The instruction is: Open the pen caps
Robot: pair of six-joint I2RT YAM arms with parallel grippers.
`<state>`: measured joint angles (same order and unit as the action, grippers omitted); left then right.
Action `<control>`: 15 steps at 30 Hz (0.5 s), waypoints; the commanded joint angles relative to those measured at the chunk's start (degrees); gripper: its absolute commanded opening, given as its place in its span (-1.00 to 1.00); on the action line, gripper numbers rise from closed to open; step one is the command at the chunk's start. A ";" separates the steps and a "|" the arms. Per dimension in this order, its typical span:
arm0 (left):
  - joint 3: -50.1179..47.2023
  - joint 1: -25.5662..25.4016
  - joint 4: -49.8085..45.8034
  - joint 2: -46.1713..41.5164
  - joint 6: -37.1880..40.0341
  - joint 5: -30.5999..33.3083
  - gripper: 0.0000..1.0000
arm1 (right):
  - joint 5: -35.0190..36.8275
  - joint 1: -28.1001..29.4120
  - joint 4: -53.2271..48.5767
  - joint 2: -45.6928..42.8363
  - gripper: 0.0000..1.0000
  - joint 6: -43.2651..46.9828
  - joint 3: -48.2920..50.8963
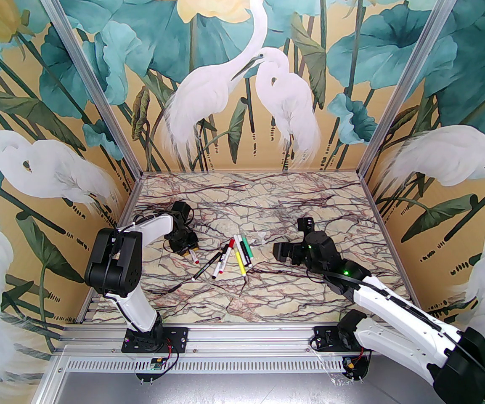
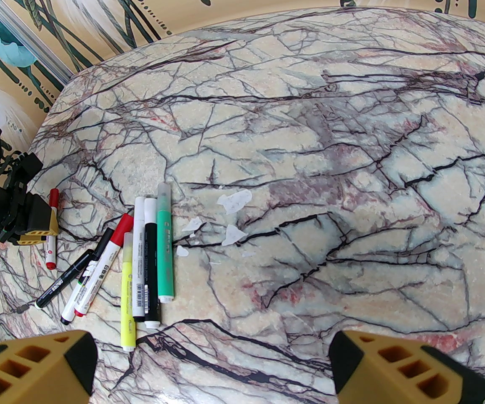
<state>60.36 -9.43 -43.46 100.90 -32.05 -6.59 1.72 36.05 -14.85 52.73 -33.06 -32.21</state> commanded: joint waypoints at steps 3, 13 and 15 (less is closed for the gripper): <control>-2.09 -1.29 3.01 -0.38 -1.21 2.53 -0.43 | -1.31 0.51 -1.57 -0.23 0.99 -1.63 -2.09; -5.14 -1.38 8.98 -13.53 5.31 -4.83 -0.59 | -6.59 0.51 -1.00 -1.78 0.99 -4.39 -5.10; -5.57 -1.72 10.41 -16.87 7.22 -8.33 -0.58 | -7.64 0.51 -1.19 -1.80 0.95 -5.60 -6.20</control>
<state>55.31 -10.44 -37.23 88.97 -28.99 -8.84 -3.16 36.07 -16.14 51.72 -36.12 -35.77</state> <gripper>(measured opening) 0.211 0.988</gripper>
